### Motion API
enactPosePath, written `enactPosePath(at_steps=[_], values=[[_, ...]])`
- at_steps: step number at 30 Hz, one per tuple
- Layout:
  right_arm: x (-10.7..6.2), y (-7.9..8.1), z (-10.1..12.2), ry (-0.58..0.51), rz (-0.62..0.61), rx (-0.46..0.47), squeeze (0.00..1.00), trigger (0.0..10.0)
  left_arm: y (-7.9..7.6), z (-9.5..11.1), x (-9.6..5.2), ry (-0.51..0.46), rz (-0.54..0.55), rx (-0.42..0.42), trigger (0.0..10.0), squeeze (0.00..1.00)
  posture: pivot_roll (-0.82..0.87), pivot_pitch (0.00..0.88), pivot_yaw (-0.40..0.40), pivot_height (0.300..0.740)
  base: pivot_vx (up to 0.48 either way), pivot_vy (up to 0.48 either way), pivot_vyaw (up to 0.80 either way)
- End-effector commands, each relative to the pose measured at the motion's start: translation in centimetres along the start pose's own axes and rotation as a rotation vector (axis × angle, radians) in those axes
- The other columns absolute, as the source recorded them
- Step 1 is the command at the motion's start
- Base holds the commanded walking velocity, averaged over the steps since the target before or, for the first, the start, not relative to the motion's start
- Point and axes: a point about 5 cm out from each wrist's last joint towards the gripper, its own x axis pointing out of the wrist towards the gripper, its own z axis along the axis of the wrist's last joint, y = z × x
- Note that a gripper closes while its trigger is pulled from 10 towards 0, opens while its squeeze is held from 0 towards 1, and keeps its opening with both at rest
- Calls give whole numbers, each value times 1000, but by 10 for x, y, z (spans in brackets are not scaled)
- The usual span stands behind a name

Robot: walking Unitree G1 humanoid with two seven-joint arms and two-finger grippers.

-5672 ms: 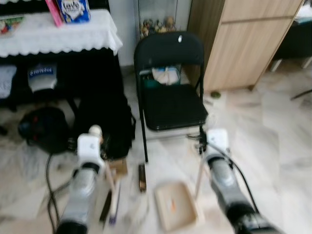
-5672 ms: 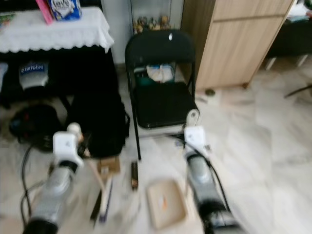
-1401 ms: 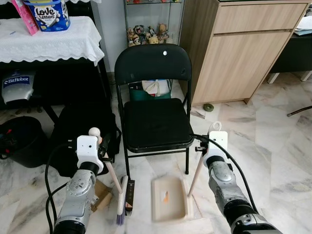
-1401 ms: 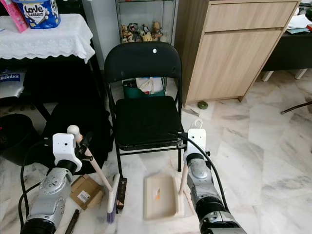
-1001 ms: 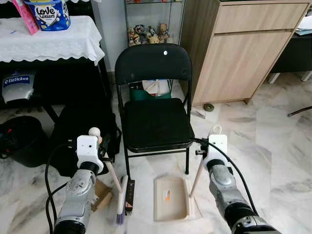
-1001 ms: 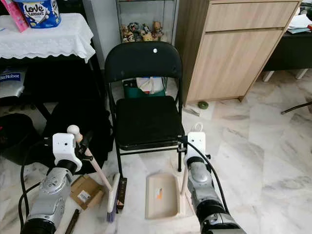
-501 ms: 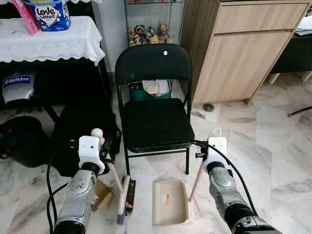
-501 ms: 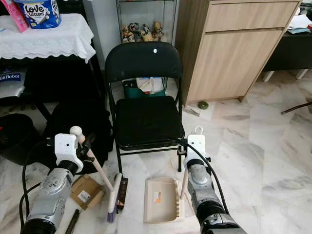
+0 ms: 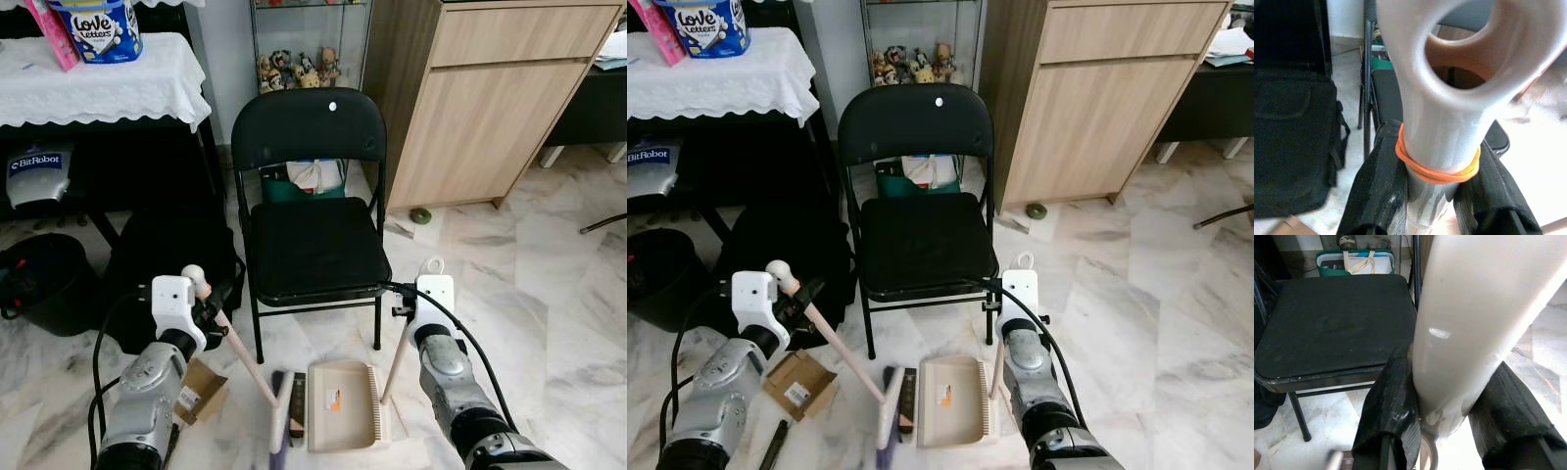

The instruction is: Sweep floor

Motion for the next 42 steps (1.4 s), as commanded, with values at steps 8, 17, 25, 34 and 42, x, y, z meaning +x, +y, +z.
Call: enactPosePath(at_steps=[8,17,25,34,42], values=[[-2,0,-9,42,9,-41,0,10000,-8,13,3,-48,-63,-192,10000,0,42,118,-27,740,0,0,0],[-2,2,-9,45,12,-40,0,10000,-8,20,3,-73,-58,-274,10000,0,45,118,-26,740,0,0,0],[-3,3,-10,44,16,-41,0,10000,17,45,2,-233,142,-228,10000,0,45,115,-25,740,0,0,0],[-2,4,-3,3,26,-24,0,10000,21,52,-3,-289,236,-77,10000,0,44,108,-27,740,0,0,0],[0,14,8,-50,55,-1,0,10000,8,39,-8,-271,238,106,10000,0,39,77,-28,740,0,0,0]])
